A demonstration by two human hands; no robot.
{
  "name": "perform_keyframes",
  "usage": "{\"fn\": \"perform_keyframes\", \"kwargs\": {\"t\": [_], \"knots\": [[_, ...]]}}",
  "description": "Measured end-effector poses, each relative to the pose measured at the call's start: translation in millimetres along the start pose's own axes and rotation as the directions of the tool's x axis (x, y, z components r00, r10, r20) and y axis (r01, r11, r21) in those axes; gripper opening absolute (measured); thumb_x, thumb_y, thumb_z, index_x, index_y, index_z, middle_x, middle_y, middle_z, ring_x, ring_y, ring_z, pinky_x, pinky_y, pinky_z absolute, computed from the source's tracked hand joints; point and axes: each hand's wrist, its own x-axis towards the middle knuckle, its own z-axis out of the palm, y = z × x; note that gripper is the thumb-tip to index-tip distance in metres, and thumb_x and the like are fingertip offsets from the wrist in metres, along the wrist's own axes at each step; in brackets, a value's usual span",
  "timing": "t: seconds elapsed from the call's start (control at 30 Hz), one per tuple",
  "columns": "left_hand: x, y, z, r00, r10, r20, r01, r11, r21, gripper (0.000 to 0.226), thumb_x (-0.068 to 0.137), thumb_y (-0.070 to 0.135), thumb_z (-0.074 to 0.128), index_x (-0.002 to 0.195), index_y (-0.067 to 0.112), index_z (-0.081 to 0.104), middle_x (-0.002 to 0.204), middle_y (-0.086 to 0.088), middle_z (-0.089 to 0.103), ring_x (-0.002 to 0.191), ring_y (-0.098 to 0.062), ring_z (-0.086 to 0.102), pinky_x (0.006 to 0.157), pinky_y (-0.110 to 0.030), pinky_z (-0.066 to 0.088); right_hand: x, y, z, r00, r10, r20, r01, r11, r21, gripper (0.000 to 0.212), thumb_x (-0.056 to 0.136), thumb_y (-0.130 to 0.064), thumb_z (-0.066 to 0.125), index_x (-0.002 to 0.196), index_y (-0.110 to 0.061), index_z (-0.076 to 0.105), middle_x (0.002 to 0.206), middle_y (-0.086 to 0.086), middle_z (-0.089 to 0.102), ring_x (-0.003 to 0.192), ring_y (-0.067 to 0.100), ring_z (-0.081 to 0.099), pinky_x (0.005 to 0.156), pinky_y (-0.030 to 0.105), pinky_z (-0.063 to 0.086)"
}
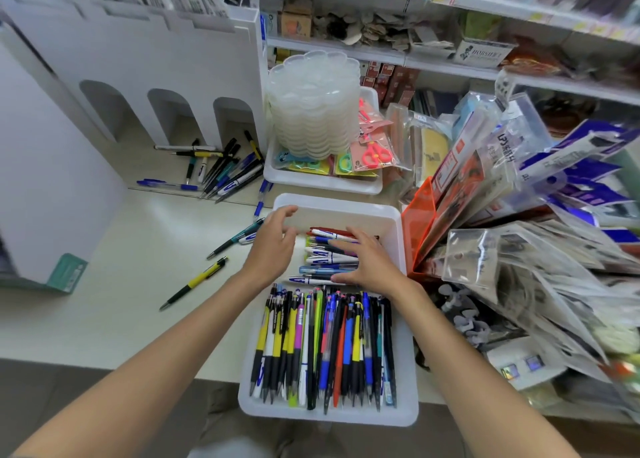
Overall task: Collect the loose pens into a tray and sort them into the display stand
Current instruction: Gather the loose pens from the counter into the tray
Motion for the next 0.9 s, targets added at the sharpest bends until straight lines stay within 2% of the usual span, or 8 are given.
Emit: {"fn": "perform_keyframes", "kwargs": {"t": [0.03, 0.1, 0.23, 0.4, 0.57, 0.67, 0.77, 0.9], "knots": [[-0.1, -2.4, -2.2, 1.0, -0.007, -0.016, 0.007, 1.0, -0.01, 0.039, 0.102, 0.01, 0.042, 0.14, 0.018, 0.047, 0.142, -0.002, 0.048, 0.112, -0.018, 0.058, 0.096, -0.039, 0.052, 3.4, -0.3, 2.7, 0.999, -0.027, 0.017, 0.028, 0.998, -0.054, 0.069, 0.08, -0.041, 0.078, 0.143, -0.037, 0.048, 0.162, 0.002, 0.019, 0.15, 0.023, 0.012, 0.122, 0.04, 0.01], [-1.4, -3.1, -5.6, 0.999, -0.017, -0.028, 0.016, 0.999, -0.033, 0.038, 0.102, 0.008, 0.041, 0.138, 0.017, 0.049, 0.138, -0.001, 0.049, 0.103, -0.015, 0.061, 0.084, -0.027, 0.055, 8.2, 2.3, 5.3, 0.998, -0.055, 0.027, 0.058, 0.99, -0.127, 0.06, 0.087, -0.036, 0.073, 0.141, -0.037, 0.049, 0.163, 0.002, 0.019, 0.151, 0.024, 0.01, 0.122, 0.041, 0.008], [-0.4, -3.1, -5.3, 0.999, -0.021, -0.041, 0.019, 0.999, -0.043, 0.035, 0.103, 0.007, 0.041, 0.135, 0.015, 0.052, 0.132, 0.001, 0.052, 0.091, -0.005, 0.062, 0.072, -0.016, 0.051, 2.7, 10.5, 3.1, 1.0, -0.025, 0.009, 0.026, 0.994, -0.106, 0.052, 0.093, -0.022, 0.065, 0.141, -0.033, 0.049, 0.161, 0.005, 0.024, 0.149, 0.027, 0.014, 0.122, 0.042, 0.008], [2.7, -3.4, -9.3, 0.993, -0.056, -0.099, 0.046, 0.993, -0.105, 0.031, 0.1, 0.004, 0.043, 0.122, 0.018, 0.059, 0.117, 0.0, 0.061, 0.081, -0.008, 0.062, 0.069, -0.023, 0.05, -4.5, -2.1, -4.6, 0.992, 0.045, -0.121, -0.032, 0.994, 0.108, 0.049, 0.091, -0.015, 0.067, 0.138, -0.025, 0.056, 0.152, 0.004, 0.04, 0.143, 0.023, 0.029, 0.119, 0.037, 0.02], [11.5, -27.4, -48.2, 0.985, -0.091, -0.146, 0.083, 0.995, -0.063, 0.023, 0.1, 0.009, 0.048, 0.116, 0.016, 0.064, 0.111, -0.003, 0.066, 0.094, -0.018, 0.062, 0.084, -0.034, 0.054, 1.3, -50.3, -8.8, 0.953, 0.028, -0.302, 0.023, 0.986, 0.164, 0.043, 0.09, -0.013, 0.066, 0.132, -0.02, 0.061, 0.135, 0.003, 0.058, 0.13, 0.02, 0.046, 0.113, 0.038, 0.033], [10.0, -52.7, -88.3, 0.986, -0.072, -0.15, 0.082, 0.995, 0.06, 0.021, 0.099, 0.01, 0.05, 0.113, 0.016, 0.065, 0.11, -0.004, 0.065, 0.089, -0.015, 0.059, 0.079, -0.032, 0.051, 14.0, -89.9, -1.1, 0.935, -0.018, -0.355, 0.068, 0.99, 0.127, 0.042, 0.09, -0.009, 0.064, 0.131, -0.017, 0.061, 0.132, 0.003, 0.061, 0.126, 0.021, 0.05, 0.111, 0.037, 0.036], [3.9, -84.5, -126.1, 0.994, -0.066, -0.081, 0.086, 0.959, 0.27, 0.007, 0.096, 0.026, 0.058, 0.101, 0.024, 0.062, 0.101, 0.003, 0.064, 0.086, -0.014, 0.057, 0.084, -0.038, 0.048, 27.6, -123.6, 16.9, 0.932, -0.035, -0.36, 0.079, 0.991, 0.107, 0.044, 0.09, -0.007, 0.062, 0.133, -0.016, 0.06, 0.134, 0.003, 0.058, 0.127, 0.02, 0.046, 0.111, 0.032, 0.031], [-11.0, -120.3, -149.1, 0.993, -0.019, 0.119, -0.064, 0.756, 0.651, 0.038, 0.073, 0.063, 0.069, 0.077, 0.027, 0.057, 0.08, 0.011, 0.057, 0.083, -0.014, 0.051, 0.08, -0.035, 0.039, 40.1, -151.5, 45.5, 0.91, 0.029, -0.413, 0.024, 0.992, 0.124, 0.041, 0.092, -0.01, 0.062, 0.132, -0.014, 0.06, 0.135, 0.006, 0.054, 0.129, 0.021, 0.041, 0.11, 0.032, 0.03]]}}
